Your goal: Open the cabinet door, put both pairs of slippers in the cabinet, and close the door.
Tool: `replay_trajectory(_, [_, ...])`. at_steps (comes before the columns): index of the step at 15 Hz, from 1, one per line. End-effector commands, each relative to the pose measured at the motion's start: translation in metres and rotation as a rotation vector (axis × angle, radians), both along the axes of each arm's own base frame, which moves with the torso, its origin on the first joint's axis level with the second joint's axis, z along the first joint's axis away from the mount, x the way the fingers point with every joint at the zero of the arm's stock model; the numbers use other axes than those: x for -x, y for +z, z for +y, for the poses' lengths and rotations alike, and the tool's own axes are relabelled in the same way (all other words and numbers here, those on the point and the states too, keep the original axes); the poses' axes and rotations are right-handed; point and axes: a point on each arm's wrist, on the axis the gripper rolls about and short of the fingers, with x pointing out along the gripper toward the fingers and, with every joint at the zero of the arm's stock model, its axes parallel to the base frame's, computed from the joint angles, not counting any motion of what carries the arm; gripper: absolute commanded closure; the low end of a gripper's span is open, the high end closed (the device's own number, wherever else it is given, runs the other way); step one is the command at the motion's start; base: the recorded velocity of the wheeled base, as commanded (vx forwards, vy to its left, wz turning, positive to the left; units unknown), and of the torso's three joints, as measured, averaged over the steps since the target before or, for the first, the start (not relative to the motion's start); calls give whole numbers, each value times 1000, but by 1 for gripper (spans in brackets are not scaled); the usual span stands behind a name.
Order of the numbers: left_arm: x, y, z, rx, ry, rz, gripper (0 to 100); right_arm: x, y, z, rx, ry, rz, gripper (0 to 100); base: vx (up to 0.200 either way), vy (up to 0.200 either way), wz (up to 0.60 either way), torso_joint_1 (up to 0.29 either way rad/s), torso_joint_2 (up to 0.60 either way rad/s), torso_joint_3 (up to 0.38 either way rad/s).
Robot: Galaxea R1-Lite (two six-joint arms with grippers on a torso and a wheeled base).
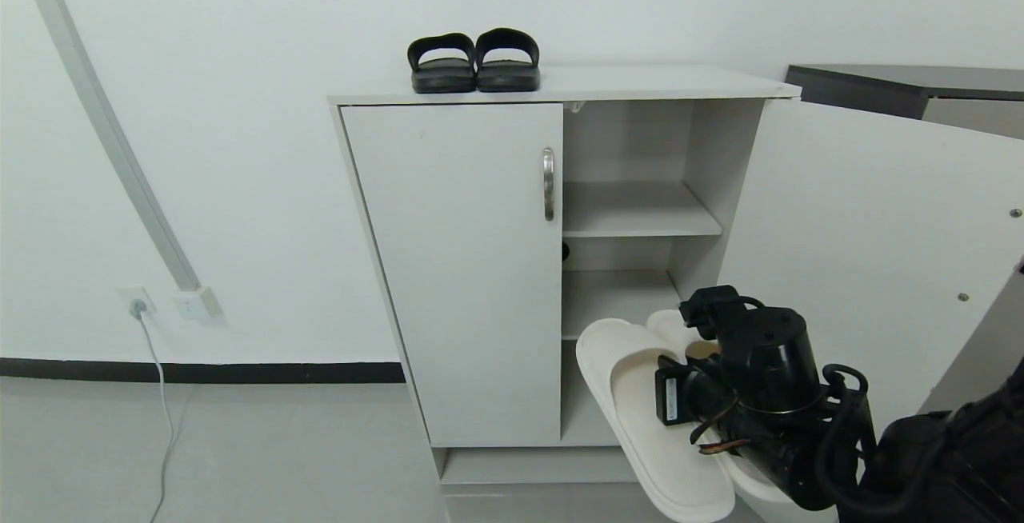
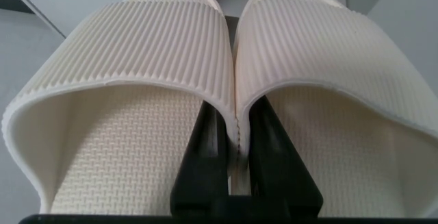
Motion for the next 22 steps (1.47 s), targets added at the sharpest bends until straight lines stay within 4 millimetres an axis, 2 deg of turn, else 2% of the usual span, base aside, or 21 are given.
replay_trajectory(1, [-2,-20,-3,-25,-120,-4,100,1,-1,0,4,3,4,100,0,0,0,0,0,0])
replay_trajectory(3, [-2,-24,-6,-23,-257,40,100,2,-3,3,8,10,8,100,0,0,0,0,0,0])
replay_trajectory(6, [-2,-23,-6,-18,-260,31,100,2,-7,7,9,13,2,100,0,0,0,0,0,0])
replay_trajectory(13, [-2,-23,-6,1,-255,29,100,-36,-21,33,27,-213,-79,100,0,0,0,0,0,0])
replay_trajectory(15, [-2,-23,-6,4,-249,30,100,-37,-22,34,30,-220,-81,100,0,0,0,0,0,0])
replay_trajectory(20, [-2,-23,-6,4,-251,29,100,-36,-25,33,38,-222,-76,100,0,-200,0,0,2,4])
replay_trajectory(22, [-2,-23,-6,4,-251,29,100,-37,-30,35,47,-219,-67,100,0,0,0,0,0,0])
